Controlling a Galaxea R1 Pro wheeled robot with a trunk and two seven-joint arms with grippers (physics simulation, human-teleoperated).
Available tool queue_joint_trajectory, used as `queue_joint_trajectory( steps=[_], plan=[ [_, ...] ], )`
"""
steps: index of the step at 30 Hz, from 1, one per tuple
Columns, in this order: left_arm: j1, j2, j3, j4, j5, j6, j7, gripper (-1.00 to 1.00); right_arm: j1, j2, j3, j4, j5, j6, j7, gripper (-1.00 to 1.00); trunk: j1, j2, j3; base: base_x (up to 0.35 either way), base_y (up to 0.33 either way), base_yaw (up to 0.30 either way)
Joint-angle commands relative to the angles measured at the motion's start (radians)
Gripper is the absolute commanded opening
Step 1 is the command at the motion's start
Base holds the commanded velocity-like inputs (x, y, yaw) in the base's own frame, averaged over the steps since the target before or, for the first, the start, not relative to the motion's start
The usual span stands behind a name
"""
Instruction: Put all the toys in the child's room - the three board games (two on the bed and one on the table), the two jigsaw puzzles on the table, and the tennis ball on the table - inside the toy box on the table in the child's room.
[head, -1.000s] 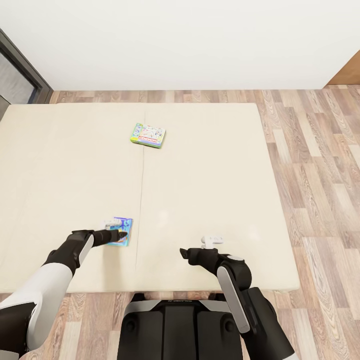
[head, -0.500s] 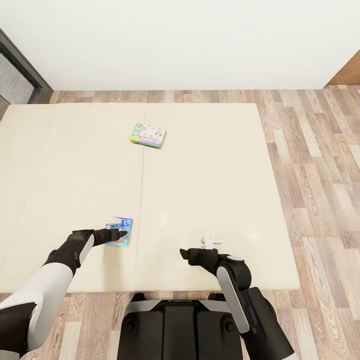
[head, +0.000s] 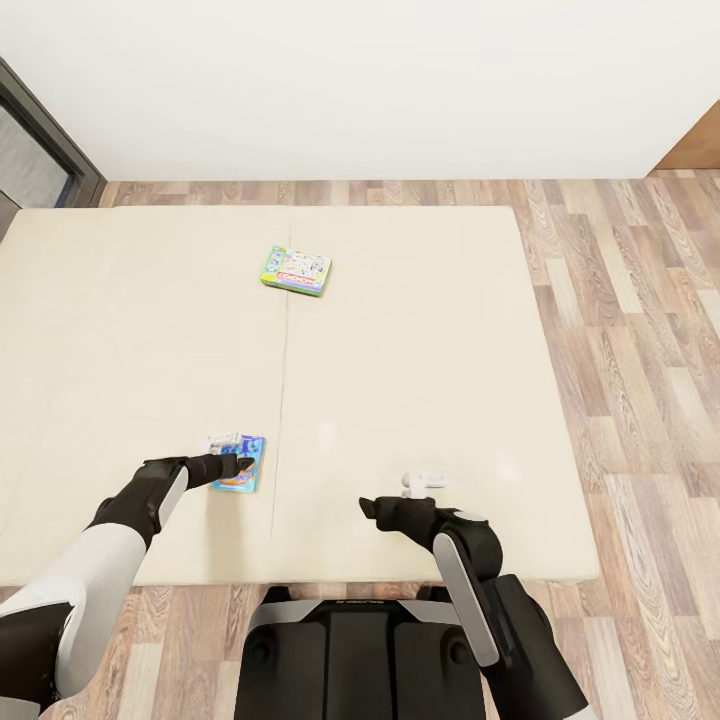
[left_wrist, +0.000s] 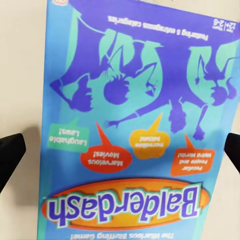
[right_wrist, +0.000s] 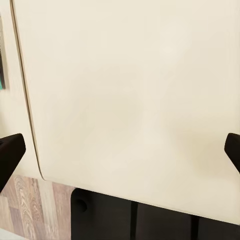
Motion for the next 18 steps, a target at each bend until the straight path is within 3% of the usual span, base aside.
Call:
queue_joint_trajectory(
  steps=[1, 18],
  plan=[
    [-0.001, -0.001, 0.007, -0.001, -0.006, 0.006, -0.007, 1.0, -0.001, 0.0, 0.001, -0.001, -0.011, 0.004, -0.01, 1.0, 0.001, -0.002, -0.001, 0.0, 0.0, 0.0],
    [-0.003, -0.009, 0.005, -0.003, -0.006, -0.032, 0.022, 1.0, 0.0, 0.0, 0.001, -0.001, -0.011, 0.005, -0.011, 1.0, 0.001, -0.002, -0.002, 0.0, 0.0, 0.0]
  ],
)
